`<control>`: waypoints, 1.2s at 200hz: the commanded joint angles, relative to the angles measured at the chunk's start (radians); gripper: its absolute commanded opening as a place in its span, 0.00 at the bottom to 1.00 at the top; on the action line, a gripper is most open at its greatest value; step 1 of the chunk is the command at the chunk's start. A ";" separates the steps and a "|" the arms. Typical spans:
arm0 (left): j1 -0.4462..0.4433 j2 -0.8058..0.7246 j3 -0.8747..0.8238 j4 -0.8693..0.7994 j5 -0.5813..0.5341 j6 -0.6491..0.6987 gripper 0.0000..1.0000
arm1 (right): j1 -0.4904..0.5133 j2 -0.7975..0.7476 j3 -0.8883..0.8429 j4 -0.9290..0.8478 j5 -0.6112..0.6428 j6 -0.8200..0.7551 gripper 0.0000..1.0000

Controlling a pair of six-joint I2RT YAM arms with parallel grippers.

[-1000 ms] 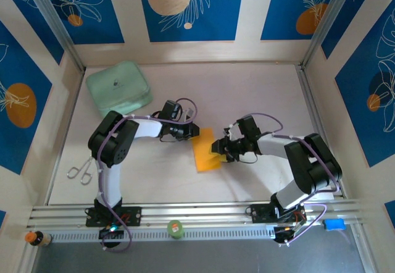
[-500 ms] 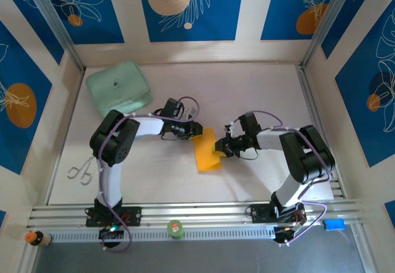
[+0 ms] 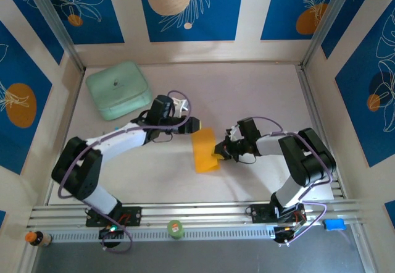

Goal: Fold a paper plane with a square sheet of paper (pick it up from the middle)
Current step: Fold the triangle a second time at the center of the table.

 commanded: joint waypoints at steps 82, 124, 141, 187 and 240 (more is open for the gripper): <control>-0.302 -0.156 -0.279 0.180 -0.266 0.312 0.43 | -0.045 0.025 0.074 -0.067 -0.125 -0.166 0.17; -0.437 -0.097 -0.232 0.119 -0.407 0.409 0.49 | -0.057 0.043 0.087 -0.073 -0.143 -0.179 0.09; -0.490 -0.067 -0.202 0.093 -0.480 0.441 0.52 | -0.057 0.043 0.085 -0.063 -0.142 -0.164 0.07; -0.586 -0.004 -0.153 0.070 -0.656 0.539 0.57 | -0.060 0.031 0.076 -0.069 -0.097 -0.093 0.05; -0.664 0.093 -0.075 0.001 -0.839 0.600 0.60 | -0.061 0.013 0.075 -0.076 -0.077 -0.078 0.05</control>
